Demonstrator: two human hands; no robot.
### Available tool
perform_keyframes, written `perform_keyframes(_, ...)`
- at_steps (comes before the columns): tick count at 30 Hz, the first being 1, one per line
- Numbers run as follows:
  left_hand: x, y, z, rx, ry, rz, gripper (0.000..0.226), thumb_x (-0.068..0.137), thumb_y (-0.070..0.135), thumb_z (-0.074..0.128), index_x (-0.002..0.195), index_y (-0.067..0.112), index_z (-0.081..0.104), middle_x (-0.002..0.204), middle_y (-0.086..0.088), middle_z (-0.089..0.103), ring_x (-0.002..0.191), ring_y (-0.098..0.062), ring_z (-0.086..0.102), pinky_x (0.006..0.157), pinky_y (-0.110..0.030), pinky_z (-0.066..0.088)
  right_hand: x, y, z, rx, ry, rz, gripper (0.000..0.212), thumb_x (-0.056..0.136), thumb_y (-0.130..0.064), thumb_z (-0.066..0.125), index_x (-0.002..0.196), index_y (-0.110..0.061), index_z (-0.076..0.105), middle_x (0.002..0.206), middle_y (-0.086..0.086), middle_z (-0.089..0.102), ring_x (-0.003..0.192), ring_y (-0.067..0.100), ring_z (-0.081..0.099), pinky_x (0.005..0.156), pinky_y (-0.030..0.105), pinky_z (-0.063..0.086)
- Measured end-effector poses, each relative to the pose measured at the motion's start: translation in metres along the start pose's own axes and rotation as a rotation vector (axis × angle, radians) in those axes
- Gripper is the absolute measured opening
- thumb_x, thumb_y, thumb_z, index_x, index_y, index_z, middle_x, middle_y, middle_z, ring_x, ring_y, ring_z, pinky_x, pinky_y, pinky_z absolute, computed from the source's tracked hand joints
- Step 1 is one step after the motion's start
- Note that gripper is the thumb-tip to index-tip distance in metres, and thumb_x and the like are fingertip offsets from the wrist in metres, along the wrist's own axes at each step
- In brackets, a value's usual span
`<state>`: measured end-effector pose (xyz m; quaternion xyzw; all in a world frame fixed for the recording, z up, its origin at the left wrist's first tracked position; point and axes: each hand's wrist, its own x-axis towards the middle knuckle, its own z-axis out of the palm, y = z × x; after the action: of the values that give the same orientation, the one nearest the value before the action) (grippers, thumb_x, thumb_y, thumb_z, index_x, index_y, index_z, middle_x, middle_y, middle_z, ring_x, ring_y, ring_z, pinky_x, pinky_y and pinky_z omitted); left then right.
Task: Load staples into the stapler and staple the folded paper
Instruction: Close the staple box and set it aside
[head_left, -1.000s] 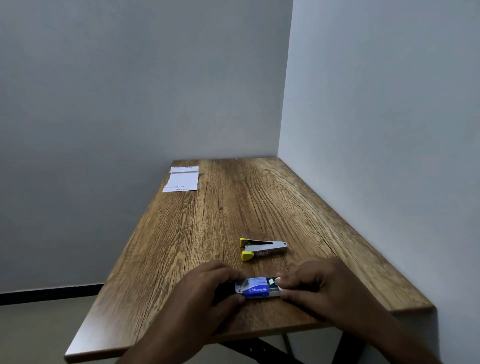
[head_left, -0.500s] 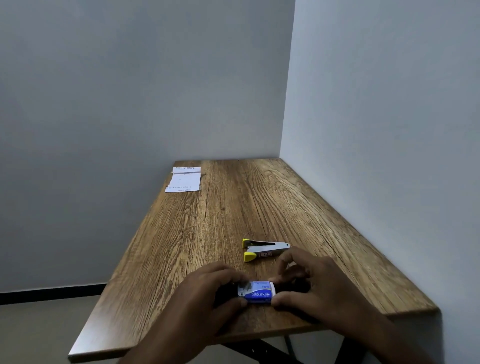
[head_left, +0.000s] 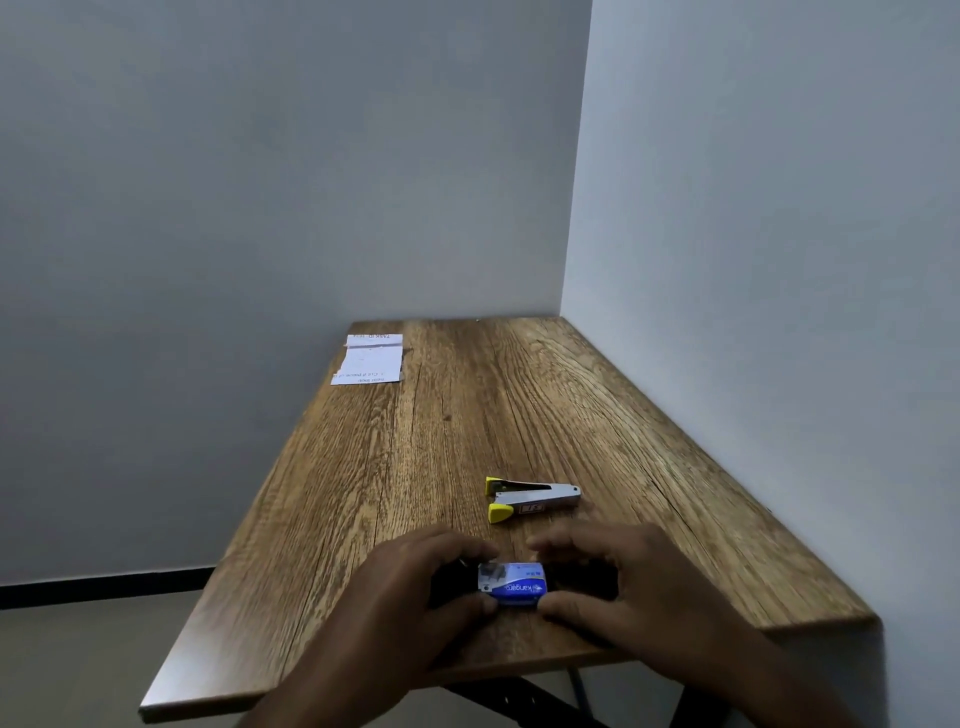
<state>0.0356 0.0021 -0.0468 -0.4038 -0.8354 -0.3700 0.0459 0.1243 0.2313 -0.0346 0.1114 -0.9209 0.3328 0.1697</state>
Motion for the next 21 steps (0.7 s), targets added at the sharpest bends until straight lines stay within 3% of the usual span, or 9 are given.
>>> perform_keyframes(4, 0.008, 0.007, -0.006, 0.03, 0.003, 0.025, 0.03, 0.078, 0.036, 0.075, 0.107, 0.039, 0.068, 0.099, 0.025, 0.067, 0.093, 0.007, 0.059, 0.075, -0.017, 0.049, 0.007, 0.001, -0.005, 0.018, 0.007, 0.005, 0.039, 0.077, -0.035, 0.082, 0.114, -0.035, 0.072, 0.103, -0.022, 0.074, 0.096, -0.007, 0.068, 0.077, 0.01, 0.052)
perform_keyframes(11, 0.058, 0.022, -0.014, 0.157, 0.109, 0.108, 0.031, 0.079, 0.035, 0.074, 0.109, 0.032, 0.069, 0.103, 0.017, 0.07, 0.09, 0.003, 0.058, 0.073, -0.019, 0.049, 0.042, 0.014, -0.031, -0.068, 0.115, 0.006, 0.033, 0.079, -0.028, 0.08, 0.111, -0.034, 0.072, 0.098, -0.025, 0.073, 0.096, -0.008, 0.065, 0.078, 0.005, 0.046)
perform_keyframes(14, 0.079, 0.02, -0.008, 0.219, 0.134, 0.097, 0.029, 0.081, 0.038, 0.072, 0.108, 0.031, 0.069, 0.102, 0.015, 0.07, 0.092, -0.005, 0.059, 0.075, -0.028, 0.05, 0.057, 0.027, -0.034, -0.084, 0.118, 0.044, 0.03, 0.081, -0.027, 0.079, 0.109, -0.035, 0.072, 0.097, -0.026, 0.072, 0.096, -0.01, 0.064, 0.081, 0.013, 0.049)
perform_keyframes(17, 0.093, 0.015, 0.002, 0.266, 0.127, 0.1, 0.029, 0.081, 0.037, 0.072, 0.109, 0.03, 0.069, 0.104, 0.013, 0.07, 0.093, -0.005, 0.058, 0.075, -0.026, 0.046, 0.063, 0.041, -0.03, -0.081, 0.117, 0.096, 0.031, 0.081, -0.026, 0.078, 0.11, -0.035, 0.072, 0.101, -0.021, 0.073, 0.097, -0.009, 0.064, 0.085, 0.019, 0.053)
perform_keyframes(21, 0.096, 0.006, 0.012, 0.276, 0.07, 0.071, 0.029, 0.081, 0.038, 0.072, 0.108, 0.031, 0.068, 0.105, 0.012, 0.07, 0.093, -0.007, 0.059, 0.079, -0.03, 0.05, 0.059, 0.056, -0.02, -0.005, 0.111, 0.162, 0.029, 0.08, -0.027, 0.077, 0.104, -0.043, 0.071, 0.097, -0.021, 0.073, 0.094, -0.008, 0.066, 0.078, 0.018, 0.052)
